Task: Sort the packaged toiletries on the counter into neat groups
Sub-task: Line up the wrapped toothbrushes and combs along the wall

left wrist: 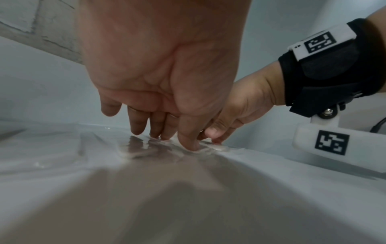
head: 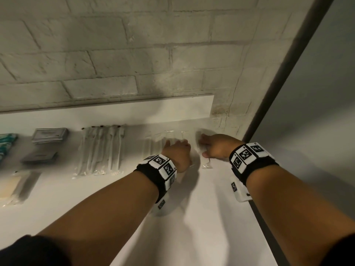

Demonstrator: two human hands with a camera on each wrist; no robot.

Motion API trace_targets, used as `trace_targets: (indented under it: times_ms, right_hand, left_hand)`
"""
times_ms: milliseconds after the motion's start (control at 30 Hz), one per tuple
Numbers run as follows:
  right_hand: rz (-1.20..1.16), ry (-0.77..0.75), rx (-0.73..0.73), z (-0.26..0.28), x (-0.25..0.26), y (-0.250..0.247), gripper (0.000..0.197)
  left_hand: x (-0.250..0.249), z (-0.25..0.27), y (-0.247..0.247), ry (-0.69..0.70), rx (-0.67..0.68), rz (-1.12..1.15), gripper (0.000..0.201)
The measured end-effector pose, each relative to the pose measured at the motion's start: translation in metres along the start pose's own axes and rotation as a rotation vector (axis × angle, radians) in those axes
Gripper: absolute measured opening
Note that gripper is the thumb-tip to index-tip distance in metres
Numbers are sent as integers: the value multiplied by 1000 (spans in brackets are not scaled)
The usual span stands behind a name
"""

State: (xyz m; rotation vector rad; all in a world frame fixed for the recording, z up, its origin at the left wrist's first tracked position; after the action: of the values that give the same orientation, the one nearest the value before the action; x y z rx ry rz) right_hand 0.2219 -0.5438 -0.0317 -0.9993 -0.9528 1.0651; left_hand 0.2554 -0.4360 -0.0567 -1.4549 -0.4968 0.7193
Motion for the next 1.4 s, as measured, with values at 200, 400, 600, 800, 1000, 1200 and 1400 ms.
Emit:
trace_targets:
  times_ms: [200,400,600,800,1000,1200,1400]
  right_hand:
    - [14,7,-15,-2,-1,1,77]
    - [-5,21,13,2,1,2,72]
    - [-141,59,-1,6,-5,-4,83]
    - [-65,-99,-192,25,23,-20,41]
    - [124,-130,-134,11,51,4,32]
    - [119,-130,-148,4,53,11,30]
    - [91,-124,-137,-1,51,14,35]
  left_hand:
    - [-2,0,-1,-26,-82,-8,62]
    - [-4,-1,2,-29,-81,-35,55]
    - [3,7,-9,-77,-121,35,68]
    - [35,26,-14,-41,-67,-159,55]
    - [24,28,-6,-62,-44,-115,52]
    - [22,29,-7,-77,-63,-48,50]
    - [21,29,-6,-74,-66,-68,49]
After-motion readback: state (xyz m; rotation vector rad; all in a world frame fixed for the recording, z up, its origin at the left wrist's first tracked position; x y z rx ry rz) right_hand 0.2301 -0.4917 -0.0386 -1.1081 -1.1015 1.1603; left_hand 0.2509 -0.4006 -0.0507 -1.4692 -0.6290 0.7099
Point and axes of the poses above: each hand's wrist, its own z-axis away from the middle knuckle, its own y-axis out of the palm, x = y × z, the point moved 8 cm from there along -z, towards the middle knuckle, and after that the axes turned 10 degrees about -x, right-handed, at the moved point
